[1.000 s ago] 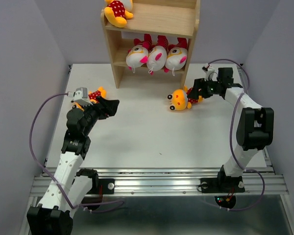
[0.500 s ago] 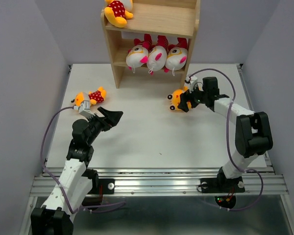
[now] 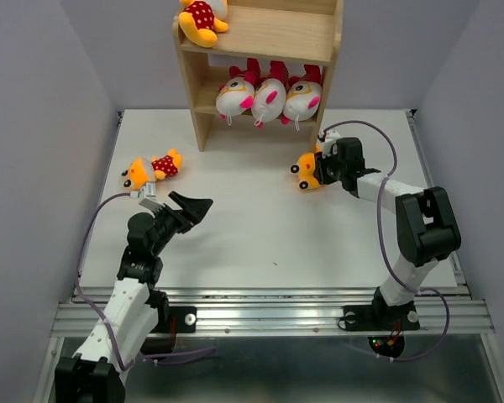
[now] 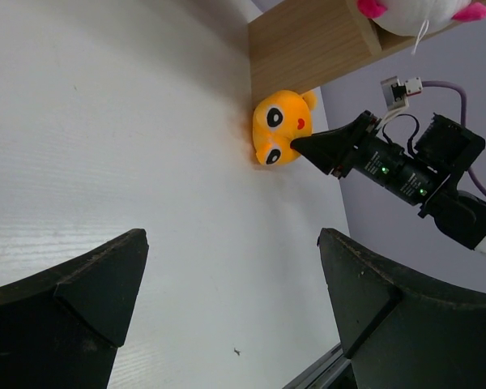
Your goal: Place and organize the stuffed toys onto the shelf
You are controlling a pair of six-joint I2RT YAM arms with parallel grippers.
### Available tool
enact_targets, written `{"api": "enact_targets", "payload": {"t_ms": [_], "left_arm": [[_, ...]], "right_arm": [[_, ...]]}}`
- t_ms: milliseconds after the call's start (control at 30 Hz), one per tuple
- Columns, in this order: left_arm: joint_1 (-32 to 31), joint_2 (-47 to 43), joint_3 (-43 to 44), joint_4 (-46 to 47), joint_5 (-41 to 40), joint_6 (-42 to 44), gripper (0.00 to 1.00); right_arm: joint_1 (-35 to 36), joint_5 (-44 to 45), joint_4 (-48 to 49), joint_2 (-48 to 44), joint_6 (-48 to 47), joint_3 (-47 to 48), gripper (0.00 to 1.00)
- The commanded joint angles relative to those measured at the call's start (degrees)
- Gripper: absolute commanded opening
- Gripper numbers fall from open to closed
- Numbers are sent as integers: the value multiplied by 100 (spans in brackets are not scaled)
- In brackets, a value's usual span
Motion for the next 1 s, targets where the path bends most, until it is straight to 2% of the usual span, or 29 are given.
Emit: {"api": "enact_targets", "payload": {"t_ms": [0,67,200,233,333,433,567,700,800,967], "left_arm": [[-73,57,-53,515,205,-84,97],[-134,215,-36,603,311,-84,97],[-363,461,-35,866,390,-84,97],[-607,592,-44,936,268,-93,97],[-1187,856,-1,1288,-205,-5,98],[-2171,1575,148,1850,-620,30,98],[-2796,2488,649,2334,-849,214,98],[-3149,3308,1509,2309,-849,540,98],[-3333,3713,1966,2177,-1041,786,98],[-3422,4126,2328,1931,-1183,1041,98]], "right_arm": [[-14,55,163,140,191,85,15],[-14,-235,48,79,217,121,1],[-14,-982,-242,-499,479,59,1],[-14,-1349,-382,-650,620,24,1],[-14,-1826,-716,-1185,1630,7,1],[-14,-2571,-936,-1433,2781,-20,1],[-14,-3310,-841,-1451,4273,-274,1],[170,-3629,-638,-1503,4883,-564,1],[312,-3725,-568,-1661,5007,-688,1],[522,-3997,-69,-1899,5385,-1004,1]]}}
